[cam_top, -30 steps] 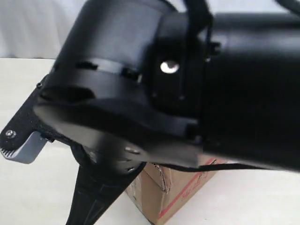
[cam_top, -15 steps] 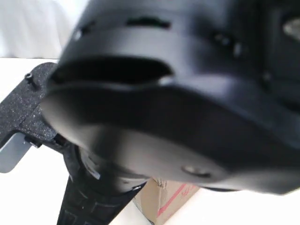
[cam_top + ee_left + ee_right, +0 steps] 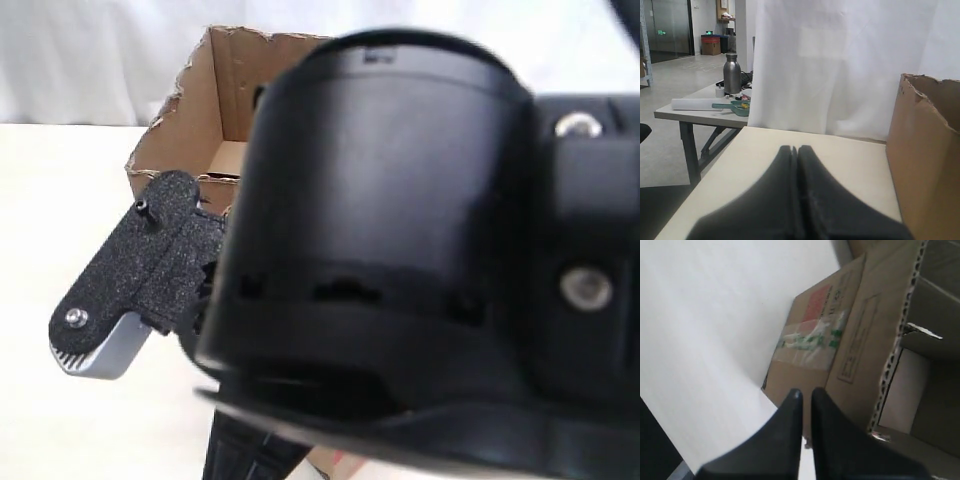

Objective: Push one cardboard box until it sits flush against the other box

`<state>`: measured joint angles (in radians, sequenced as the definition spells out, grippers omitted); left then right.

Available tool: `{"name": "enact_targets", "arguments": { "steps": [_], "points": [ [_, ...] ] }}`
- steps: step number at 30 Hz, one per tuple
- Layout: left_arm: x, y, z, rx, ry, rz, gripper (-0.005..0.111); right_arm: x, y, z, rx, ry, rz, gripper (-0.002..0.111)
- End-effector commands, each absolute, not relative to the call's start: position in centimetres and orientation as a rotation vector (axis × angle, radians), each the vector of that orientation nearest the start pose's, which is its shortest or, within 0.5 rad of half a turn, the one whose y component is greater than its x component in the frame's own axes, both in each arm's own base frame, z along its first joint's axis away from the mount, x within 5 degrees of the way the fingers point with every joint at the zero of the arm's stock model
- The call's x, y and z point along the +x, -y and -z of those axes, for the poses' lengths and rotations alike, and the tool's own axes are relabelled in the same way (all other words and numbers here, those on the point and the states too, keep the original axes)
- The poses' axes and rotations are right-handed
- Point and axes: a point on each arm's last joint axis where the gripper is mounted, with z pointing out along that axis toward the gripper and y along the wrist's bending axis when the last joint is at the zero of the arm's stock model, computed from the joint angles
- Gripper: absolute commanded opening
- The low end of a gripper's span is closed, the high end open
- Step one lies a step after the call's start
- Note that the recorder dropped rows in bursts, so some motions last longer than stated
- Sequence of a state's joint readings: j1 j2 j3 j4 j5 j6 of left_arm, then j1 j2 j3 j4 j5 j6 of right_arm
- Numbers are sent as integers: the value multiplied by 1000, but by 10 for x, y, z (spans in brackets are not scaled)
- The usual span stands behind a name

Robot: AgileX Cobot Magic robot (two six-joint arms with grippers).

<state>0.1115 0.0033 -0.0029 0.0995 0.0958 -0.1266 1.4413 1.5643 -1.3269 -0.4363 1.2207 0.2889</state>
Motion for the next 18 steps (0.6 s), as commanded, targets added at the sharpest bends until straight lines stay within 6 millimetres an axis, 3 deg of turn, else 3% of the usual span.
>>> {"name": "enact_targets", "arguments": {
  "steps": [1,5,10,18],
  "points": [
    [56,-7,-206,-114,-1562,-60,0,79,-295,-317,-1551,-2129,188,5],
    [56,-7,-206,-113,-1562,-62,0,80,-286,-323,-1514,-2114,194,5],
    [56,-7,-206,-113,-1562,-62,0,88,-273,-316,-1484,-2136,244,5],
    [56,-7,-206,-113,-1562,-62,0,124,-246,-322,-1329,-2176,340,5]
  ]
}}
